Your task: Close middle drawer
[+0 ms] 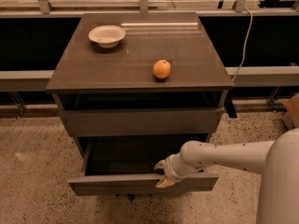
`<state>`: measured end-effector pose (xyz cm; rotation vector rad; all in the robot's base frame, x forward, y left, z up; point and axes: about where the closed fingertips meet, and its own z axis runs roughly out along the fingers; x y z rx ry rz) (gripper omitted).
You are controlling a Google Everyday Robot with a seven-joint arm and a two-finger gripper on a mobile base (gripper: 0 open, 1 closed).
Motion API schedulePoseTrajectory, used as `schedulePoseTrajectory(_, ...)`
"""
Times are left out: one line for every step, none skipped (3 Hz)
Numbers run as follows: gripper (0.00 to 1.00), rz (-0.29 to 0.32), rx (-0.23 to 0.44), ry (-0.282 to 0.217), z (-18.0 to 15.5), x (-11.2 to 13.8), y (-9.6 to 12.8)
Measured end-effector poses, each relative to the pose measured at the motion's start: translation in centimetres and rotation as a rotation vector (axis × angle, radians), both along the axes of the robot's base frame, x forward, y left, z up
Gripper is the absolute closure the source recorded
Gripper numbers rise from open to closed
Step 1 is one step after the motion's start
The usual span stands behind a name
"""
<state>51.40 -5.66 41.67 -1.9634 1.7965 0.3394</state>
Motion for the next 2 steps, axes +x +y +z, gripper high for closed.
schedulePoseTrajectory(0.5, -0.007, -0.004, -0.018, -0.01, 2.03, -0.26)
schedulePoseTrajectory(0.5, -0.007, -0.004, -0.018, -0.01, 2.03, -0.26)
